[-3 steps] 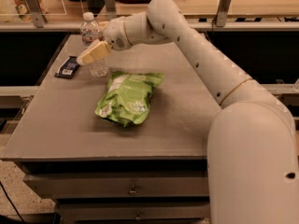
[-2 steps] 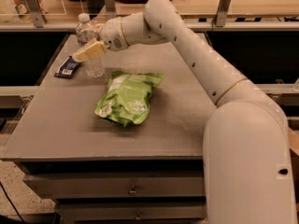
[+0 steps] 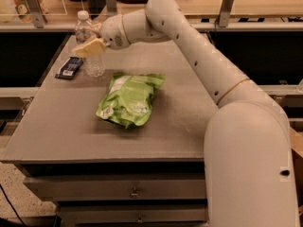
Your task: Pick water bottle
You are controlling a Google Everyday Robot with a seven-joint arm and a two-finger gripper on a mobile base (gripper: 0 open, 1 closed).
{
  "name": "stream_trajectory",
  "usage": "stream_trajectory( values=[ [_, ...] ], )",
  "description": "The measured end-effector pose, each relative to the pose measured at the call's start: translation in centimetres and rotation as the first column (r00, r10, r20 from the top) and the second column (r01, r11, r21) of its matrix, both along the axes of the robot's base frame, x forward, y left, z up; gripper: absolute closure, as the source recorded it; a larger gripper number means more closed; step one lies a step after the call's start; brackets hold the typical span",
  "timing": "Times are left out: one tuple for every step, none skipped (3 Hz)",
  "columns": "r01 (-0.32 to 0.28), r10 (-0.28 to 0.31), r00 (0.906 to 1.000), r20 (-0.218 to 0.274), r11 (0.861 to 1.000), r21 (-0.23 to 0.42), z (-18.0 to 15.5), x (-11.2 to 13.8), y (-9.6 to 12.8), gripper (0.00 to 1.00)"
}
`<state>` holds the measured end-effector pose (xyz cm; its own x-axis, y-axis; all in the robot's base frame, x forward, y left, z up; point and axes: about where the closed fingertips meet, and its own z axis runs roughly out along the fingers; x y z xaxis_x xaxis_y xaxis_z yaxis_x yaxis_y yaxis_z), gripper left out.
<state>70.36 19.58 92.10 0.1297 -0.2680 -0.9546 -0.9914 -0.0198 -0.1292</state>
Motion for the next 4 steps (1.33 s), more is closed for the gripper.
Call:
stream_trajectory(
  values=[
    [0.004, -0.004, 0.9990, 0.045, 1.000, -0.010, 2.8, 0.3, -0.8, 1.00],
    [0.023, -0.021, 0.9959, 0.087, 0.999, -0.029, 5.3, 1.1, -1.8, 1.00],
    [0.044, -0.038, 0.9924, 0.117, 0.998, -0.052, 7.2, 2.2, -2.3, 1.00],
    [0.049, -0.036, 0.9908, 0.131, 0.994, -0.100, 8.3, 2.9, -2.7, 1.00]
  ],
)
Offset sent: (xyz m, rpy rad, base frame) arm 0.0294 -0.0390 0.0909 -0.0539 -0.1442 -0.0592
